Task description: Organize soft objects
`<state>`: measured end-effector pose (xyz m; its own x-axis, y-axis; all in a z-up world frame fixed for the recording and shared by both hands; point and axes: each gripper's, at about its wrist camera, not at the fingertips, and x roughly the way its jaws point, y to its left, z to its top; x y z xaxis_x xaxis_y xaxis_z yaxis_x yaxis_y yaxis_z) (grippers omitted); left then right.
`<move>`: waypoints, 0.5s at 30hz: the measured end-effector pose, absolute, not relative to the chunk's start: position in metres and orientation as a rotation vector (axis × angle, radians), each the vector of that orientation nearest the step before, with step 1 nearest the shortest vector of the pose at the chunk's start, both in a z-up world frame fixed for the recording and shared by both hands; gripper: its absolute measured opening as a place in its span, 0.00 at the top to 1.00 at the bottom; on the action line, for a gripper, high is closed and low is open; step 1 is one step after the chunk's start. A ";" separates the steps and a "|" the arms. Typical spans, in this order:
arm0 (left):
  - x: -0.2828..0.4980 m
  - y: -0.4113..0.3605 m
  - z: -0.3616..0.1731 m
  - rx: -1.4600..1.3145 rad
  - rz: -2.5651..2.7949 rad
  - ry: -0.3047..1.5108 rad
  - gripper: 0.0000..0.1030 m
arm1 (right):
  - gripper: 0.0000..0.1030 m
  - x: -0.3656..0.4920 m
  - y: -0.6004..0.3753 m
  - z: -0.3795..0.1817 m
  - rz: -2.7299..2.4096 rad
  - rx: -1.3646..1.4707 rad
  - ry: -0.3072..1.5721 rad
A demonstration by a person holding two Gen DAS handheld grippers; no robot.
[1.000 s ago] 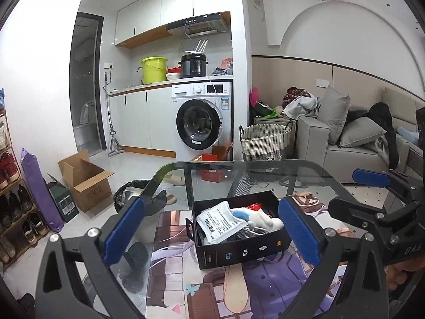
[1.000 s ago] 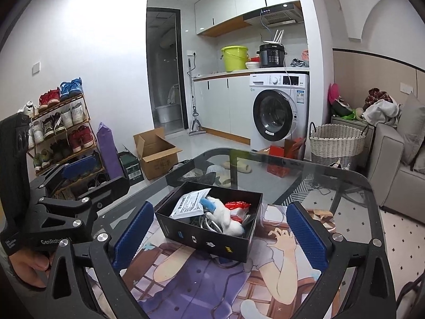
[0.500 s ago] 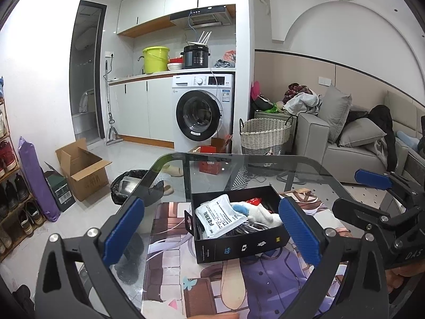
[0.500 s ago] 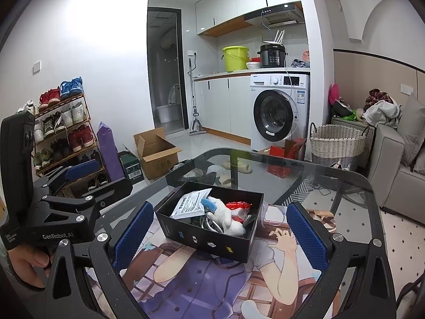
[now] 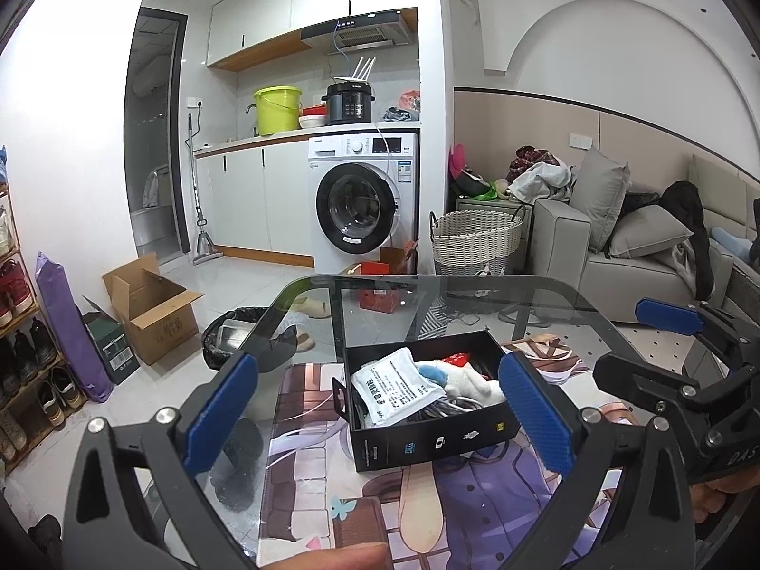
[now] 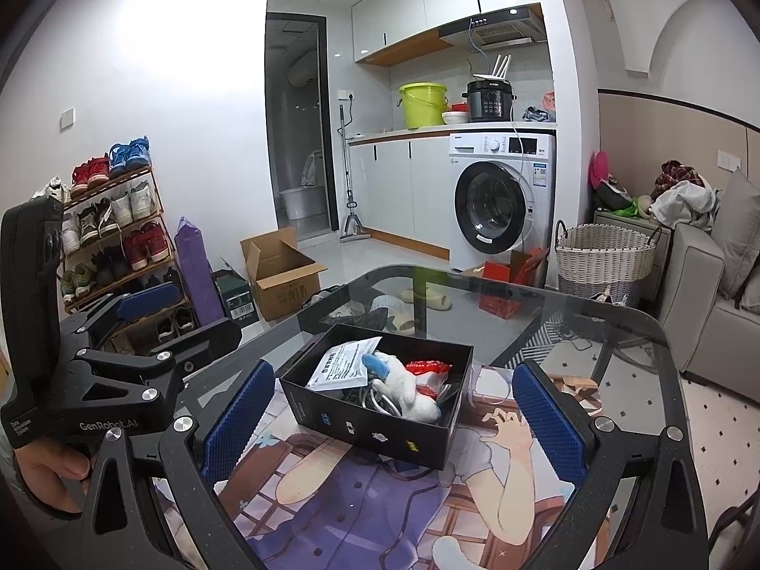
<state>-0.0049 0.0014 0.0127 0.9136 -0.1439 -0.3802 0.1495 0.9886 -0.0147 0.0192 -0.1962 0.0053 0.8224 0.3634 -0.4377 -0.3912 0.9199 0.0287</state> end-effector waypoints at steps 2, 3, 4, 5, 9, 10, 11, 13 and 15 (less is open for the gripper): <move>-0.005 0.001 0.013 0.015 -0.151 0.391 0.00 | 0.01 0.018 -0.196 0.005 0.405 -0.060 0.451; -0.005 0.001 0.013 0.017 -0.150 0.391 0.00 | 0.01 0.017 -0.196 0.004 0.405 -0.061 0.450; -0.005 0.001 0.014 0.017 -0.147 0.390 0.00 | 0.01 0.017 -0.196 0.004 0.404 -0.063 0.450; -0.005 0.001 0.013 0.018 -0.146 0.390 0.00 | 0.01 0.017 -0.195 0.004 0.404 -0.063 0.451; -0.004 0.000 0.013 0.026 -0.144 0.397 0.00 | 0.01 0.016 -0.195 0.004 0.404 -0.057 0.452; -0.004 0.000 0.013 0.026 -0.144 0.397 0.00 | 0.01 0.017 -0.195 0.004 0.405 -0.061 0.453; -0.004 0.000 0.013 0.026 -0.145 0.397 0.00 | 0.01 0.016 -0.195 0.004 0.406 -0.063 0.453; -0.004 -0.001 0.013 0.028 -0.144 0.396 0.00 | 0.01 0.016 -0.195 0.004 0.404 -0.060 0.453; -0.004 0.000 0.013 0.026 -0.144 0.397 0.00 | 0.01 0.016 -0.195 0.005 0.404 -0.062 0.452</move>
<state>-0.0039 -0.0004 0.0128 0.9122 -0.1350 -0.3868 0.1451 0.9894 -0.0033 0.0161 -0.1953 0.0045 0.8218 0.3663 -0.4364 -0.3932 0.9189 0.0307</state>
